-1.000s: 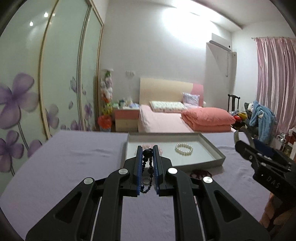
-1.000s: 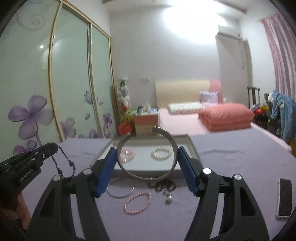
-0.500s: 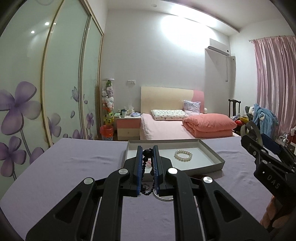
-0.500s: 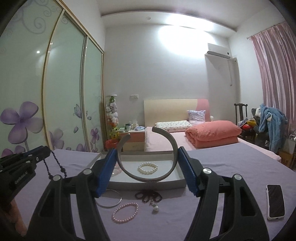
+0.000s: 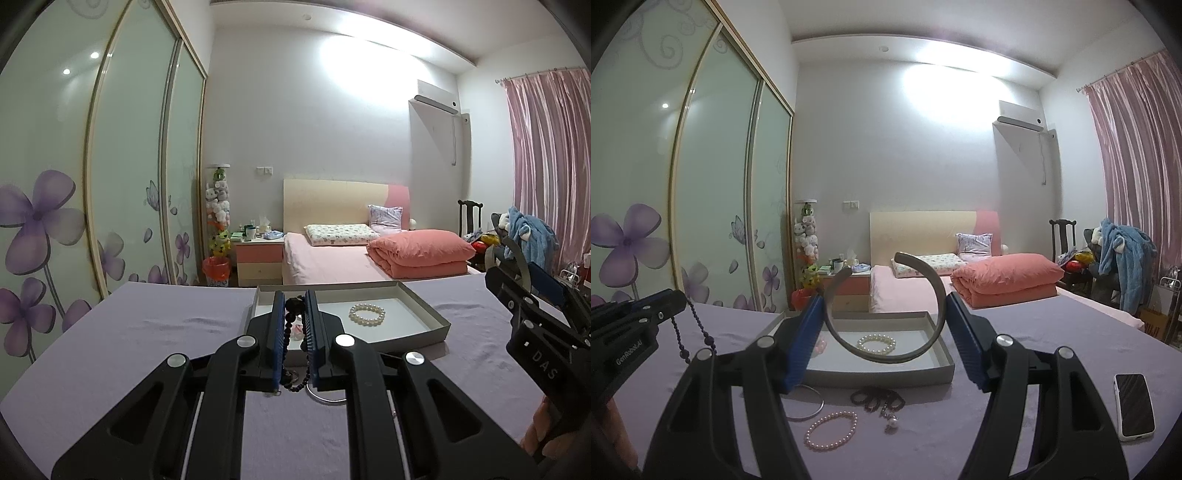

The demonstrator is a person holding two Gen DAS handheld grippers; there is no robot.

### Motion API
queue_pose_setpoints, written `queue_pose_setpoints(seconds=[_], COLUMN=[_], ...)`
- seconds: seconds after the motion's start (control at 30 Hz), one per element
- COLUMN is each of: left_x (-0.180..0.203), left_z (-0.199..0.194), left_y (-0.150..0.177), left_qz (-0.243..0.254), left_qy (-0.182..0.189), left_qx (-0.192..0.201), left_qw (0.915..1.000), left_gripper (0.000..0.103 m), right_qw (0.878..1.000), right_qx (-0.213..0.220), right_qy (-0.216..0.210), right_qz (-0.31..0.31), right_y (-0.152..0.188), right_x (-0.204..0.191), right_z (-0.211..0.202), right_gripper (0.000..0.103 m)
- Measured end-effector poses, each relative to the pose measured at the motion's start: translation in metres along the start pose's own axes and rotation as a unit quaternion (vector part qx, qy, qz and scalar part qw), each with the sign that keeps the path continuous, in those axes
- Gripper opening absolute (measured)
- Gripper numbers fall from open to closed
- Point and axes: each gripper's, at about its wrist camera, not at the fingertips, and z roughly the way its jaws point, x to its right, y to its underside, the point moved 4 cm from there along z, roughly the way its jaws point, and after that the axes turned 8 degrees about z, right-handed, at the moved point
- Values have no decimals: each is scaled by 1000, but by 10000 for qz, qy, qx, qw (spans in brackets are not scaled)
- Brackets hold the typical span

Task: Organize jewelry
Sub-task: 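Lower the black bracelet into the tray with the left gripper while the right gripper drops the cuff there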

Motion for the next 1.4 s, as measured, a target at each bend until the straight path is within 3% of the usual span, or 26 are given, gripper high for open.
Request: queue_pose_setpoints(seconds=[0.3,0.53,0.93,1.1,1.4], left_x=[-3,-8,-10,-4,6], left_z=[7,40,135,170,207], left_y=[-4,-20,-15,-7,9], left_qz=[1,39,-127,-150,-151], left_qy=[72,131,411,577,721], left_qx=[-91,-79,-729,-1115,-1662], left_qw=[9999,9999,9964,9920,9833], left_gripper=[12,12,12,12,12], right_qw=[10000,9999,9912,9796,9627], right_qx=[-17,-88,-1308,-1980,-2686], right_qy=[-17,47,98,90,115], right_qz=[-22,-126,195,324,298], right_y=[-1,-12,11,32,59], right_x=[-2,-2,12,15,10], right_z=[3,44,162,209,257], right_gripper=[65,65,65,65,66])
